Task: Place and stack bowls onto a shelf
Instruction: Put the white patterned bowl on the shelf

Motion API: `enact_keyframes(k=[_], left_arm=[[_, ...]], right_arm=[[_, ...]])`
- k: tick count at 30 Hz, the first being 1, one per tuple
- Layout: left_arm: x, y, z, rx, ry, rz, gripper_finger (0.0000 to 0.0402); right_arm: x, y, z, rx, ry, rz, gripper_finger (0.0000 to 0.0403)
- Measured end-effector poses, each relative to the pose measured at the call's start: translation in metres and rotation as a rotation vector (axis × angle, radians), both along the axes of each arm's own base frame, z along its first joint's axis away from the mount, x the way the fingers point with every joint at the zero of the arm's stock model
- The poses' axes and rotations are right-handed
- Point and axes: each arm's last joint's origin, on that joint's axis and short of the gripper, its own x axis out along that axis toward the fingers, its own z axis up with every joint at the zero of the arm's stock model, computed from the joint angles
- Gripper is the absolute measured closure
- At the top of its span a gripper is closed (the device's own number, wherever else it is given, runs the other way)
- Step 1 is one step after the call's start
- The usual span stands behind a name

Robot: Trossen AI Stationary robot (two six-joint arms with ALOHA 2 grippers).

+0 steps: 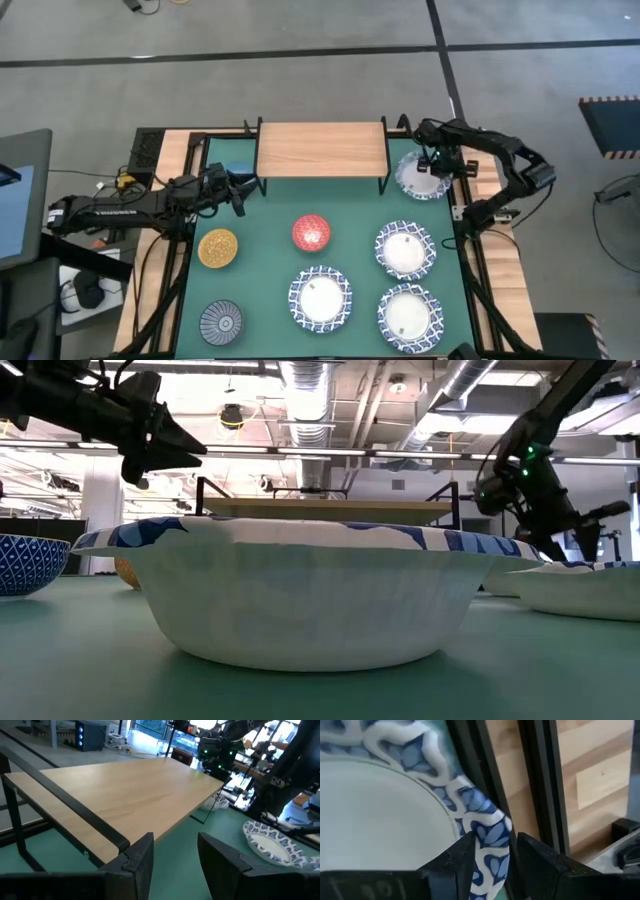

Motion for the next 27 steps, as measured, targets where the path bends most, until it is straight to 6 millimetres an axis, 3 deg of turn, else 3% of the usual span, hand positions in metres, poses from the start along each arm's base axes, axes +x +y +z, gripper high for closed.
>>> enact_keyframes(k=[4,13,18,23,27], left_arm=[[0.0,0.0,0.0,0.007,0.002,0.004,0.0264],[-0.001,0.001,0.001,0.008,-0.007,0.041,0.0264],[-0.001,0.001,0.001,-0.027,-0.032,0.045,0.0264],[0.0,0.001,0.004,-0.033,-0.068,0.048,0.0264],[-0.001,0.002,0.004,-0.032,-0.071,0.072,0.0264]], right_arm=[[-0.005,0.001,-0.009,0.006,-0.034,-0.005,0.0232],[0.008,-0.003,-0.007,-0.028,-0.267,0.077,0.0279],[0.017,0.006,0.001,-0.04,-0.32,0.113,0.03],[0.016,0.016,0.016,-0.108,-0.28,0.142,0.0288],[0.014,0.021,0.025,-0.142,-0.283,0.179,0.0253]])
